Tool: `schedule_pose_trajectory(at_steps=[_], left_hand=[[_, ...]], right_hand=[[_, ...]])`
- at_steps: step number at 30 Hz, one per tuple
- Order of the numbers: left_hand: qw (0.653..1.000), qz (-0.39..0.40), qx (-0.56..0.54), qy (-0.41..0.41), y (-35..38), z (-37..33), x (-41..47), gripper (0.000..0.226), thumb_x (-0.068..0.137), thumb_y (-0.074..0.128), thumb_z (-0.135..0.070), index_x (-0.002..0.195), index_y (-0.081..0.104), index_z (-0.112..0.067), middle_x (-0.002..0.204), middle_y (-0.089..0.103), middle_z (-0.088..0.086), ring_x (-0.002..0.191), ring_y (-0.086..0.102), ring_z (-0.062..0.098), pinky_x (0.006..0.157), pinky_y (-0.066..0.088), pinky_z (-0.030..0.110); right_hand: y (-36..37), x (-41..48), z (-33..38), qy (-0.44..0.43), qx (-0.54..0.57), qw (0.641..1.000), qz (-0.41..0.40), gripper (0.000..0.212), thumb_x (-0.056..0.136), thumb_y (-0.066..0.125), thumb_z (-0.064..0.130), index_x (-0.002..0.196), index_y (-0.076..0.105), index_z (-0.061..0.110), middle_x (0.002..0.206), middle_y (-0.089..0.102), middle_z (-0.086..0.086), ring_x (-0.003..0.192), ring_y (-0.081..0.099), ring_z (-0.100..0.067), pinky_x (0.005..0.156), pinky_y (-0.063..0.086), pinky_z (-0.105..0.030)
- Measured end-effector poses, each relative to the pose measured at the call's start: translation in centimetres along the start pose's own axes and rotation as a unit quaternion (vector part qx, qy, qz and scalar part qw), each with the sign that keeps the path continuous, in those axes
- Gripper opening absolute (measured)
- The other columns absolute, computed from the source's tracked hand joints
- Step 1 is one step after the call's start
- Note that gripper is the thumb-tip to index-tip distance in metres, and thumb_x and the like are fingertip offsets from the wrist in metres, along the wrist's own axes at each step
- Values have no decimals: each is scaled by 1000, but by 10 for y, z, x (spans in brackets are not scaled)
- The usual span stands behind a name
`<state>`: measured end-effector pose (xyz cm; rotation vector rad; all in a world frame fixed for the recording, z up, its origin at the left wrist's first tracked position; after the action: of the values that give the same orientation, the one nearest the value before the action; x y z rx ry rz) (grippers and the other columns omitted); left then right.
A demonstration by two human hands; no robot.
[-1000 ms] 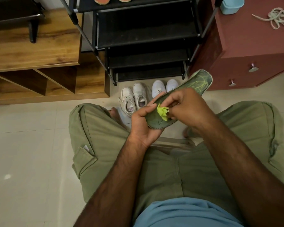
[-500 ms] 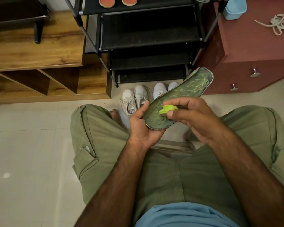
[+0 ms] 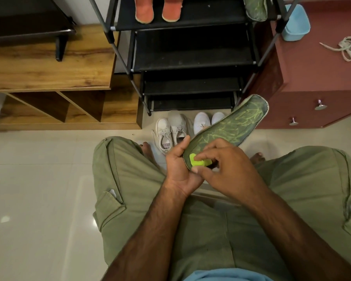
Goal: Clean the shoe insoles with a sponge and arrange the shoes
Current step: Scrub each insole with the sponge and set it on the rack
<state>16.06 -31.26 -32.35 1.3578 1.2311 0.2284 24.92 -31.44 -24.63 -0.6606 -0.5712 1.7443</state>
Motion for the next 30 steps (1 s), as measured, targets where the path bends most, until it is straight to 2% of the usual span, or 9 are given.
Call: schedule_pose_trajectory(at_steps=[3, 7, 11, 15, 17, 21, 24, 27, 30], left_hand=[[1000, -9, 5, 1, -1, -1, 0, 54, 102, 41, -37, 108, 74, 5, 111, 72, 23, 104, 71, 33, 92, 59, 41], [1000, -18, 9, 1, 0, 1, 0, 45, 101, 43, -33, 110, 70, 1, 104, 72, 20, 96, 71, 31, 91, 57, 40], [1000, -18, 0, 1, 2, 1, -2, 44, 101, 43, -32, 104, 72, 2, 102, 72, 20, 95, 73, 30, 86, 60, 38], [1000, -10, 19, -4, 0, 4, 1, 49, 102, 49, -35, 126, 61, 6, 123, 63, 23, 119, 61, 32, 115, 40, 42], [1000, -10, 25, -6, -2, 5, 3, 50, 103, 50, -37, 125, 61, 6, 123, 62, 23, 121, 58, 33, 122, 31, 43], [1000, 0, 4, -9, -5, 6, 1, 58, 108, 38, -41, 100, 76, 2, 103, 73, 17, 104, 70, 29, 101, 52, 39], [1000, 1, 16, -20, -3, 9, 1, 51, 106, 43, -40, 118, 69, 3, 118, 67, 21, 116, 63, 32, 109, 45, 43], [1000, -4, 23, -5, -1, 6, 3, 49, 103, 44, -38, 120, 69, 0, 121, 68, 21, 113, 66, 32, 98, 53, 44], [1000, -10, 18, -13, -7, 6, 5, 51, 104, 44, -38, 123, 67, 3, 124, 66, 23, 120, 61, 34, 113, 42, 45]], right_hand=[[-3, -2, 3, 2, -21, 1000, -17, 13, 84, 81, 35, 97, 79, 33, 93, 62, 15, 83, 60, -4, 77, 55, -31], [1, -3, 9, -27, -48, 998, -20, 38, 85, 79, 17, 120, 70, 32, 98, 62, 16, 85, 56, -2, 80, 51, -23], [-20, 6, 10, -23, 0, 994, -108, 35, 89, 75, 11, 120, 75, 26, 102, 66, 10, 88, 61, -4, 81, 54, -23], [-10, 10, 6, 5, -35, 997, -69, 29, 90, 76, 20, 119, 76, 27, 104, 62, 10, 94, 59, -7, 88, 53, -29], [-4, 6, 9, -9, -32, 998, -60, 26, 89, 78, 18, 114, 78, 25, 103, 64, 11, 93, 60, -7, 88, 53, -28], [8, 4, 16, -61, -54, 996, -19, 22, 88, 75, 12, 105, 81, 23, 98, 67, 8, 90, 60, -8, 83, 53, -29], [-5, 16, 4, -33, -50, 995, -85, 18, 89, 76, 15, 104, 81, 23, 96, 67, 6, 91, 62, -12, 82, 53, -31], [-22, 28, -8, 12, -54, 987, -148, 15, 88, 76, 15, 100, 81, 22, 98, 70, 3, 93, 64, -17, 87, 55, -39], [-7, 27, -3, 9, -34, 998, -55, 17, 88, 77, 18, 101, 81, 28, 98, 69, 9, 90, 64, -8, 86, 54, -31]])
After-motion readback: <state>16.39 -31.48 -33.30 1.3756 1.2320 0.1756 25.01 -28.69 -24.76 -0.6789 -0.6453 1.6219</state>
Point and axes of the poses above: each hand's wrist, its own x-axis towards the middle knuckle, its own y-axis out of the palm, z = x × y, the point moved 7 cm from there along x, towards the middle knuckle
